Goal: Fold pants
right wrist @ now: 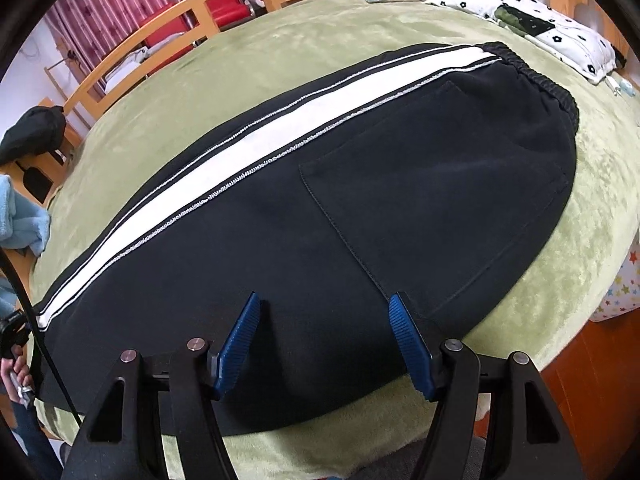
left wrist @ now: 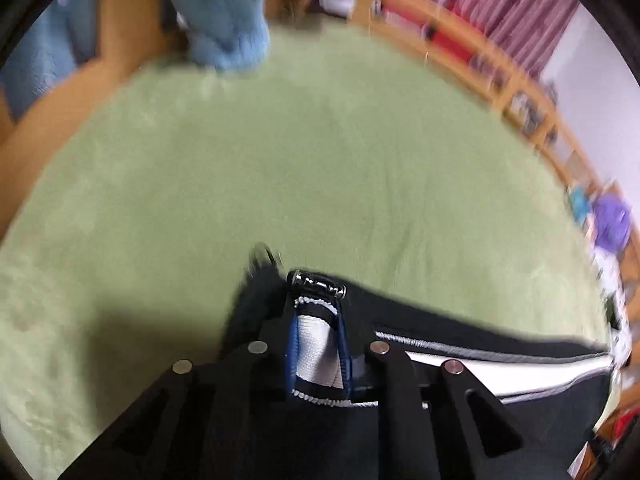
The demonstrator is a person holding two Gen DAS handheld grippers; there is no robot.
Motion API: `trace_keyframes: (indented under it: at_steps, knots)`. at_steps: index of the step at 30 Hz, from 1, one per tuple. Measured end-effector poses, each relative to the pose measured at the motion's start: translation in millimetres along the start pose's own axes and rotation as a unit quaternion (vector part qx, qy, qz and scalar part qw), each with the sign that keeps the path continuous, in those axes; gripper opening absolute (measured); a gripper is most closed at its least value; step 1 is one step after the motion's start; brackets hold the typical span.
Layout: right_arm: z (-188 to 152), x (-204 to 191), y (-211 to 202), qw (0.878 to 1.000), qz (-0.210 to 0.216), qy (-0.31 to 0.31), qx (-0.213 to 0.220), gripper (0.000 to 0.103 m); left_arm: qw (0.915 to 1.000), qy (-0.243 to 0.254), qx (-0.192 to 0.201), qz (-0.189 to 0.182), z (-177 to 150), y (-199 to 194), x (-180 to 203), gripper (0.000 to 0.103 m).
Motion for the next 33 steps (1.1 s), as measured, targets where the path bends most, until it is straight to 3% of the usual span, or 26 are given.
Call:
trace_keyframes:
  at_steps: [3, 7, 9, 11, 12, 14, 18, 20, 22, 23, 26, 30, 33]
  knots:
    - [9.3, -1.1, -8.6, 1.0, 0.004, 0.008, 0.013, 0.066, 0.9984, -0.038, 0.031, -0.027, 23.6, -20.8, -14.0, 0.016]
    - [13.4, -12.3, -15.0, 0.999, 0.034, 0.009, 0.032, 0.068, 0.999, -0.023, -0.032, 0.02, -4.5, 16.2, -21.4, 0.02]
    - [6.6, -17.8, -5.3, 0.999, 0.026, -0.009, 0.018, 0.068, 0.9984, -0.009, -0.03, 0.046, -5.0, 9.4, -19.2, 0.035]
    - [-9.2, -18.7, 15.5, 0.999, -0.006, -0.031, -0.026, 0.069, 0.998, 0.003, -0.014, 0.062, -0.9, -9.8, -13.9, 0.05]
    - [-13.8, -19.6, 21.7, 0.998, -0.019, -0.038, -0.035, 0.07, 0.9978, 0.017, -0.003, 0.063, 1.3, -21.8, -8.9, 0.051]
    - [-13.4, -28.0, 22.9, 0.997, -0.032, -0.059, -0.024, 0.071, 0.9983, 0.034, 0.007, 0.047, -1.4, -43.4, 2.7, 0.056]
    - [-2.6, -48.4, 10.6, 0.999, 0.015, -0.044, 0.006, 0.074, 0.9977, 0.066, 0.002, 0.011, -29.7, -71.6, 26.1, 0.066]
    - [-3.2, -58.9, 10.3, 0.998, 0.036, -0.054, 0.012, 0.075, 0.9965, 0.077, -0.022, 0.024, -52.9, -69.9, 22.8, 0.066]
    - [-11.8, -63.8, 17.9, 0.997, 0.037, -0.064, -0.001, 0.076, 0.9921, 0.075, -0.074, 0.07, -84.0, -57.1, 6.7, 0.066]
    - [-18.0, -65.9, 25.8, 0.996, 0.031, -0.08, -0.016, 0.076, 0.9913, 0.072, -0.087, 0.069, -93.3, -56.6, 4.9, 0.065]
    - [-19.1, -72.4, 32.0, 0.992, 0.018, -0.121, -0.023, 0.076, 0.9911, 0.086, -0.077, 0.066, -96.6, -70.0, 8.6, 0.066]
    - [-7.4, -79.6, 15.2, 0.993, 0.076, -0.085, -0.01, 0.076, 0.9927, 0.072, -0.07, 0.067, -97.1, -96.3, 12.3, 0.066]
    - [-4.7, -78.9, 8.7, 0.994, 0.079, -0.076, 0.004, 0.076, 0.9936, 0.055, -0.071, 0.069, -100.3, -108.3, 7.6, 0.066]
Point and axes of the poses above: each gripper's, at about its wrist camera, not at the fingertips, and y roughly the way its jaws point, x to its right, z to its top, the point moved 7 cm from there along y, roughly the way its jaws point, and after that the axes turned 15 degrees about x, right-handed, at the moved point
